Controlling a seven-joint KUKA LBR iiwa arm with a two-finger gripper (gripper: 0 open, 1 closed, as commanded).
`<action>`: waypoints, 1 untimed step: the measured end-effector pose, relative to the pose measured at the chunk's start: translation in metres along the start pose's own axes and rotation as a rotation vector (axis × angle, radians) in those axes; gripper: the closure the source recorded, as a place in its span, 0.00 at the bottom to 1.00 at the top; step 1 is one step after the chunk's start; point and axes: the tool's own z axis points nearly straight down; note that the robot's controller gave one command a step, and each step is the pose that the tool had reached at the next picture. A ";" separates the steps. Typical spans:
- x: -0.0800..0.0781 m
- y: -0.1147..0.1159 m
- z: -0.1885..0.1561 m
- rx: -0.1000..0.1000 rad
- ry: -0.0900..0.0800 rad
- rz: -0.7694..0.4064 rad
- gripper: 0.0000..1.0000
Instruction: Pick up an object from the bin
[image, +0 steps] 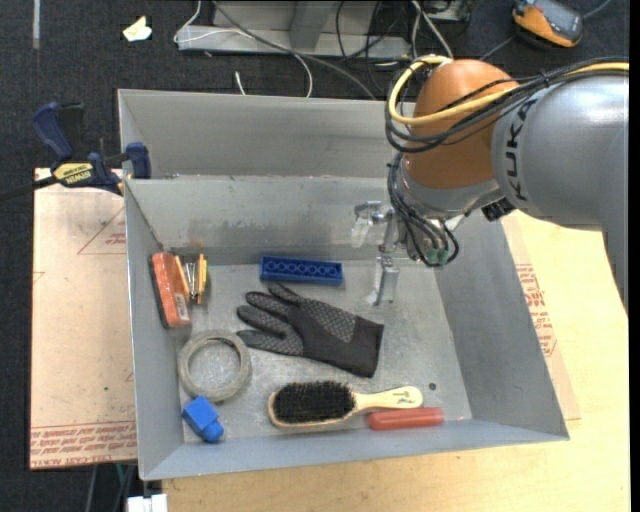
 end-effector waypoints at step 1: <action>-0.002 0.000 -0.005 0.000 -0.008 0.000 0.00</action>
Offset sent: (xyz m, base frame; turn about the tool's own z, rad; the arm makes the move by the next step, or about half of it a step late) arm -0.0423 0.0410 -0.0995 0.1593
